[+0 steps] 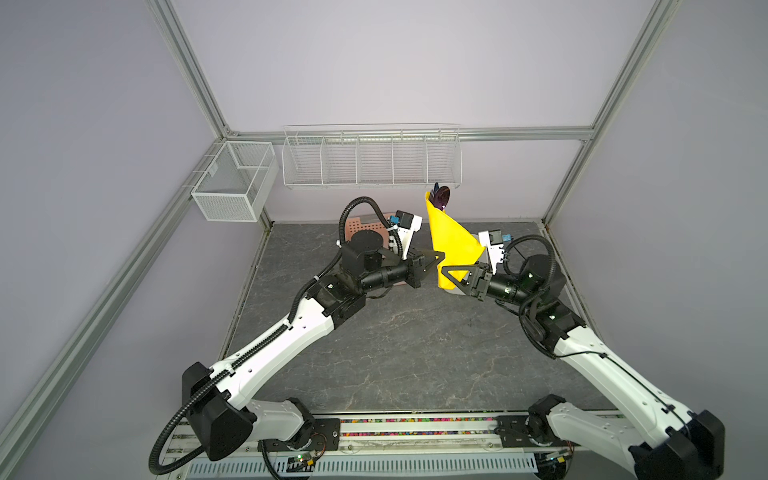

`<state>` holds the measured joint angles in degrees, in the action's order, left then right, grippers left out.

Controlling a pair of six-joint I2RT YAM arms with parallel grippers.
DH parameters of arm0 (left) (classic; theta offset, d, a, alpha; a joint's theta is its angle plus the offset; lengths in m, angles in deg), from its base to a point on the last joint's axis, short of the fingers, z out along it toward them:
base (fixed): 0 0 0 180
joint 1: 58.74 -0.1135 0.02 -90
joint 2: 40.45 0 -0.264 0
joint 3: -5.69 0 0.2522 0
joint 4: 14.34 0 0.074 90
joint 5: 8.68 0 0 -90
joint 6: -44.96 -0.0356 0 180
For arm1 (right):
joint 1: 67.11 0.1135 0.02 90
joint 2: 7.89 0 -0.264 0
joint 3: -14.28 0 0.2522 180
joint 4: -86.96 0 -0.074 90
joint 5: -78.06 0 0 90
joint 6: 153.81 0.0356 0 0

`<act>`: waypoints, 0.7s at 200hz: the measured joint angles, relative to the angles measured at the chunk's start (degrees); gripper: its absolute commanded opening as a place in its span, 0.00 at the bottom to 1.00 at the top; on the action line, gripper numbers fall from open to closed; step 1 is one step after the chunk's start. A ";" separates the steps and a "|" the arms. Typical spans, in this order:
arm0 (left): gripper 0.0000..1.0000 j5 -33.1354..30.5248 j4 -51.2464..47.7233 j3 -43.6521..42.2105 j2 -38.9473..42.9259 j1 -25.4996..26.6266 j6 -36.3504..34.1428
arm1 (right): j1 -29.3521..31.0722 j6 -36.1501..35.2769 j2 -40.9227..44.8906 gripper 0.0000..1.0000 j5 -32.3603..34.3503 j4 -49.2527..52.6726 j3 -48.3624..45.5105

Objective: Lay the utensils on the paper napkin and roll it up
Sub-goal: 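Lift the yellow roll upright with the left gripper while the right gripper approaches, then hold the upright roll with the left gripper while the right gripper grasps its side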

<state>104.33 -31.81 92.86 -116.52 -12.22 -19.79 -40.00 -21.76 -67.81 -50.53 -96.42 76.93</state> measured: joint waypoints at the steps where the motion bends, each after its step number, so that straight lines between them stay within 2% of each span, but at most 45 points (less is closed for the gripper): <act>1: 0.00 -0.02 0.02 0.00 0.00 0.00 -0.02 | -0.02 0.07 0.00 0.27 0.00 0.00 0.00; 27: 0.00 -0.02 0.44 0.00 0.02 0.00 0.48 | 0.00 0.04 0.52 0.16 -0.02 -0.07 0.00; 53: 0.00 -0.04 0.85 0.00 0.20 0.02 1.05 | 0.00 0.00 0.94 0.09 0.09 -0.17 0.00; 90: 0.24 0.00 2.08 0.00 0.63 0.26 2.49 | 0.04 -0.13 1.81 0.06 0.09 -0.42 0.00; 114: 0.34 0.24 3.91 0.00 1.40 0.24 3.96 | 0.31 -1.38 3.10 0.06 0.07 -0.24 0.00; 140: 0.38 1.07 6.19 0.00 2.40 0.24 4.66 | 0.68 -3.30 4.61 0.06 0.13 -0.26 0.00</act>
<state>105.40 -25.62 92.86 -114.12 -11.98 -15.13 -39.32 -25.06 -63.20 -50.40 -96.68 76.93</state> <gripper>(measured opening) 0.367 0.108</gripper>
